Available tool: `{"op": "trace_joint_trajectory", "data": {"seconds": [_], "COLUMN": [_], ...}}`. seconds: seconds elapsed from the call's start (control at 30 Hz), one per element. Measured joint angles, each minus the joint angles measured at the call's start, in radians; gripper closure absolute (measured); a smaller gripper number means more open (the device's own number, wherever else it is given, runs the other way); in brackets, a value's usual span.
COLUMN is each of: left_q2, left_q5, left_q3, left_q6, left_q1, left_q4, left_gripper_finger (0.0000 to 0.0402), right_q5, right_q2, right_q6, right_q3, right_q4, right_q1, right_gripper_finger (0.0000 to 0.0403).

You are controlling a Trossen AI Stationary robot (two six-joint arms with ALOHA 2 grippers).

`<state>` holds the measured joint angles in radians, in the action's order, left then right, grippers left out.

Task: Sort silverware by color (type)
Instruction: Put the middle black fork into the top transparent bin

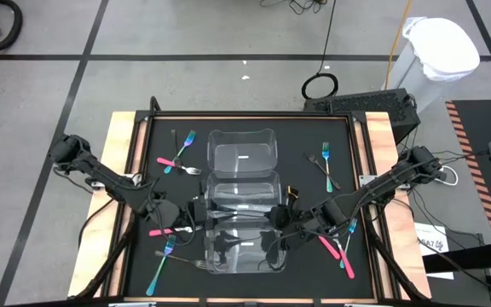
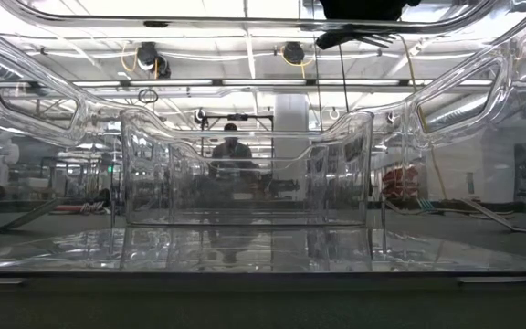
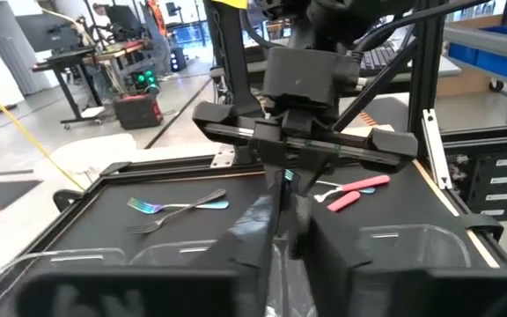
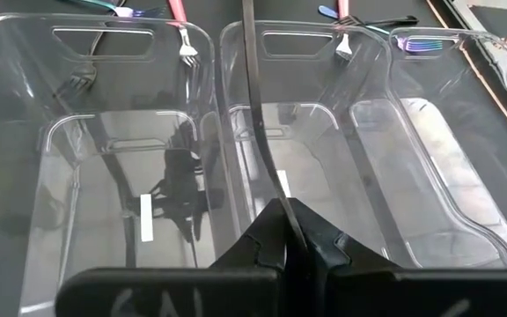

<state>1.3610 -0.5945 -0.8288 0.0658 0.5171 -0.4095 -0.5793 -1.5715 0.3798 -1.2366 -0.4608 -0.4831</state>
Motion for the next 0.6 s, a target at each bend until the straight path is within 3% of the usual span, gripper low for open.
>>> {"op": "trace_joint_trajectory", "data": {"seconds": [0.07,0.27,0.6], "left_q2": [-0.001,-0.010,-0.012], "left_q5": [0.000,0.002,-0.010], "left_q3": [0.000,0.000,-0.001], "left_q6": [0.003,-0.009,-0.045], "left_q1": [0.000,0.000,0.005], "left_q4": [0.000,0.000,-0.035], "left_gripper_finger": [0.0387,0.0395,0.0398], "right_q5": [0.002,-0.017,-0.060], "right_q2": [0.000,0.000,0.000], "right_q6": [-0.003,-0.007,-0.008], "right_q3": [0.000,0.000,0.000], "right_q4": [0.000,0.001,-0.030], "right_q1": [0.001,0.000,-0.001], "right_gripper_finger": [0.0403,0.0384,0.0278]}}
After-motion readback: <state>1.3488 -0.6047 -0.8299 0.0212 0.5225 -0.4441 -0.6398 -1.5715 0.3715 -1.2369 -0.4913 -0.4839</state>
